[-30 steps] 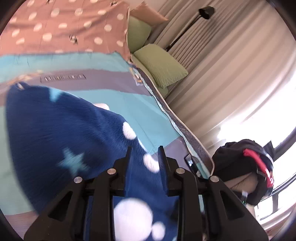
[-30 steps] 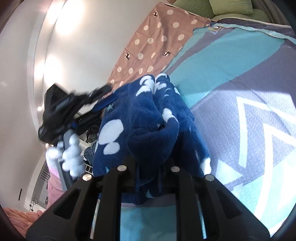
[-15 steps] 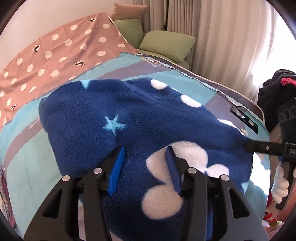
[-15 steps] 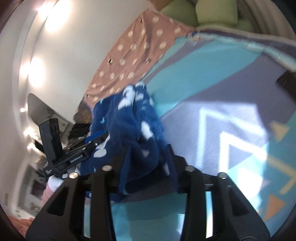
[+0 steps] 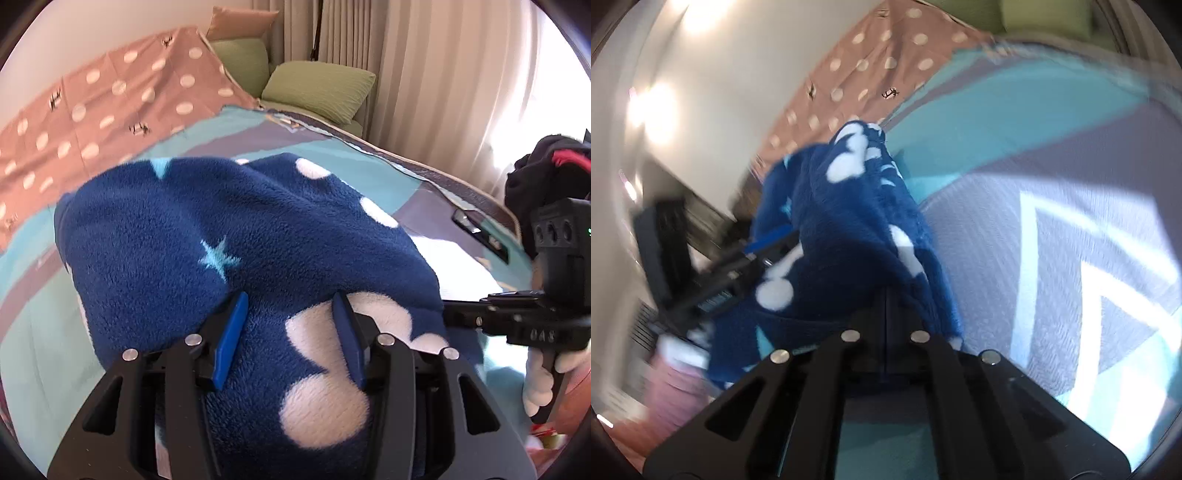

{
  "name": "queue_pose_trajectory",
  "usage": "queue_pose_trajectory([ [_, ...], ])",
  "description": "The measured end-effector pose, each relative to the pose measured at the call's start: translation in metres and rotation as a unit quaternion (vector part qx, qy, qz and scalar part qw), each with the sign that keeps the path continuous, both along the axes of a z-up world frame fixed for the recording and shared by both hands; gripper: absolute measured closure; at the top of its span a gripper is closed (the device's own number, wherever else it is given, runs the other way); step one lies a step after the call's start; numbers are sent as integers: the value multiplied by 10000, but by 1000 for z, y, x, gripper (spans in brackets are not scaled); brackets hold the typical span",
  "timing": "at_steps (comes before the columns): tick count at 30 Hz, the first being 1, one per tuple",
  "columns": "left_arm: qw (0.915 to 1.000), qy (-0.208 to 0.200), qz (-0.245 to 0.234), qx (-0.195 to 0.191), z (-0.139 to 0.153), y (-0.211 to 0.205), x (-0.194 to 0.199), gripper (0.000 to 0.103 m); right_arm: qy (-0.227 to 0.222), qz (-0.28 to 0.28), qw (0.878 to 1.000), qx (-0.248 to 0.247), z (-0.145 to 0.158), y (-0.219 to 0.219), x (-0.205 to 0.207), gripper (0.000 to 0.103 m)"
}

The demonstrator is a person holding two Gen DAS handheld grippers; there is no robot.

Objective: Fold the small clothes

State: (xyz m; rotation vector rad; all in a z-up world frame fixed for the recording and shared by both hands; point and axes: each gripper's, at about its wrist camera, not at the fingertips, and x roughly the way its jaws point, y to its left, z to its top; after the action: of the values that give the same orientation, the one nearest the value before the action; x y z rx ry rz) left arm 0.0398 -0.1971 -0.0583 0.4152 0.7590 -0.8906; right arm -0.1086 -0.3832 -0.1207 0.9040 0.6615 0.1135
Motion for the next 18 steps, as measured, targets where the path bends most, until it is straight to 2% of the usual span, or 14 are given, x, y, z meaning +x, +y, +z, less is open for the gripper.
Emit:
queue_pose_trajectory([
  [1, 10000, -3, 20, -20, -1, -3, 0, 55, 25, -28, 9998, 180, -1, -3, -2, 103],
  [2, 10000, 13, 32, -24, 0, -3, 1, 55, 75, -25, 9998, 162, 2, -3, -3, 103],
  [5, 10000, 34, -7, 24, 1, -6, 1, 55, 181, -4, 9978, -632, 26, 11, -4, 103],
  [7, 10000, 87, -8, -1, 1, -3, 2, 55, 179, -95, 9952, -962, 48, 21, -6, 102],
  [10, 9999, 103, 26, -67, 2, 0, 2, 55, -507, 57, 9931, -1052, 84, 37, -4, 102],
  [13, 9999, 70, 32, -68, 2, 1, 2, 55, -701, 156, 9856, -1530, 105, 52, 9, 100],
  [15, 9999, 77, 33, -87, 3, 1, 2, 55, -460, 146, 9869, -1540, 97, 50, 24, 100],
  [17, 9999, 80, 37, -128, 3, 2, 2, 55, 350, 218, 9895, -1389, 61, 42, 53, 103],
  [18, 9998, 76, 49, -194, 5, 4, 2, 55, 294, 237, 9923, -1180, 48, 38, 59, 103],
])
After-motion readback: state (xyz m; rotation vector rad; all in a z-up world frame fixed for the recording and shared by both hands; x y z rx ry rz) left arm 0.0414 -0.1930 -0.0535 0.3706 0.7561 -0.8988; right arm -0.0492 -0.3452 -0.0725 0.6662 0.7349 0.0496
